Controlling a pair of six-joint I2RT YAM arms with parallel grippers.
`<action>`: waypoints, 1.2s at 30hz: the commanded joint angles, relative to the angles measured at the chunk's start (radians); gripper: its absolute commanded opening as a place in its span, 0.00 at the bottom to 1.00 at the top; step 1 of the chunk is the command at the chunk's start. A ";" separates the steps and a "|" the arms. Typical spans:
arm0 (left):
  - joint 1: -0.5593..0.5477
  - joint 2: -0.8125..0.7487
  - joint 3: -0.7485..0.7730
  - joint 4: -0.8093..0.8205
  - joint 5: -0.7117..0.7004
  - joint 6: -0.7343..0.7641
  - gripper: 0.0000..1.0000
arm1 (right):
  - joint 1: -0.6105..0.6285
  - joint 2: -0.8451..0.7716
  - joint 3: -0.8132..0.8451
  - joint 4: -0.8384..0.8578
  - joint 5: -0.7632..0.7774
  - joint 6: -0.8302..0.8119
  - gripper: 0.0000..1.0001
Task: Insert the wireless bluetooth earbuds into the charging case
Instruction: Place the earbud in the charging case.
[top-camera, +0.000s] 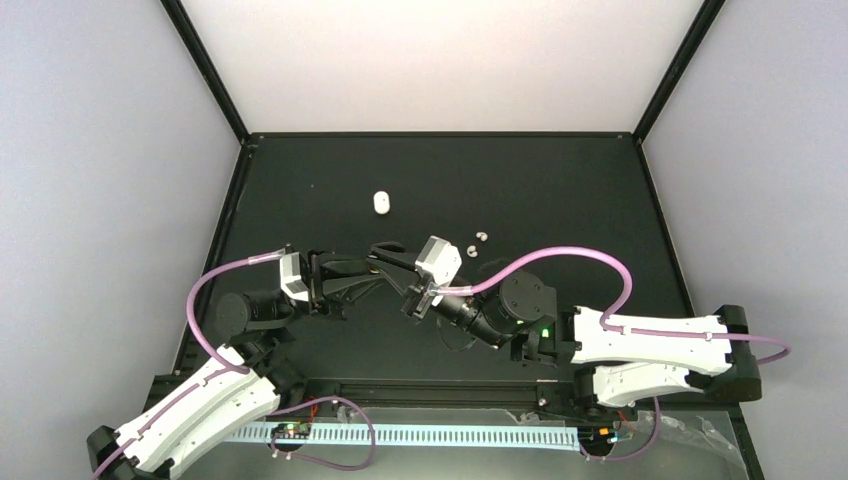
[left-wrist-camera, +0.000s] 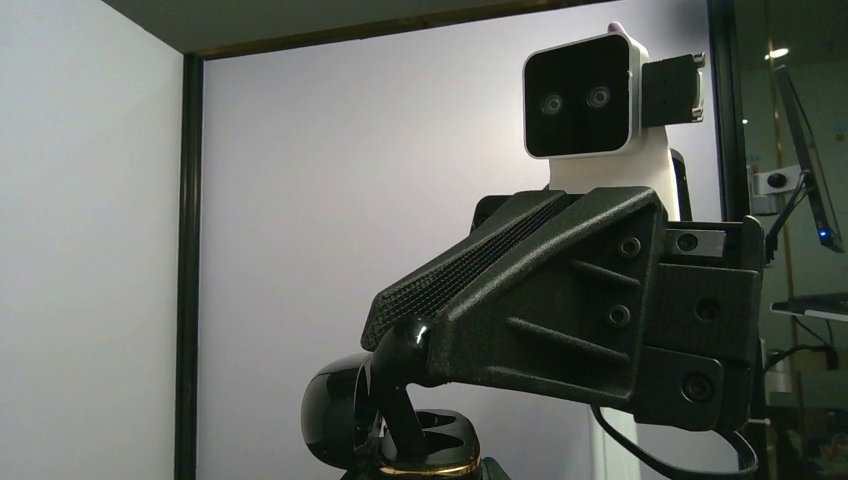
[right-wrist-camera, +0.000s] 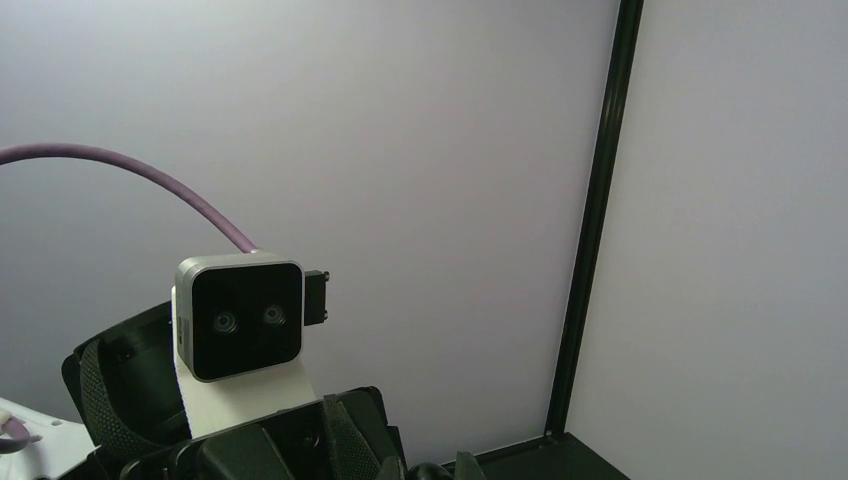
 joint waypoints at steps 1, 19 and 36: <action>-0.005 -0.012 0.020 0.012 -0.027 0.019 0.02 | 0.006 -0.016 0.017 -0.057 0.014 0.035 0.03; -0.005 -0.004 0.021 0.004 -0.039 0.016 0.02 | 0.006 -0.040 0.013 -0.099 0.041 0.042 0.11; -0.007 0.020 0.026 0.000 -0.030 0.017 0.02 | 0.006 -0.033 0.023 -0.118 0.031 0.039 0.13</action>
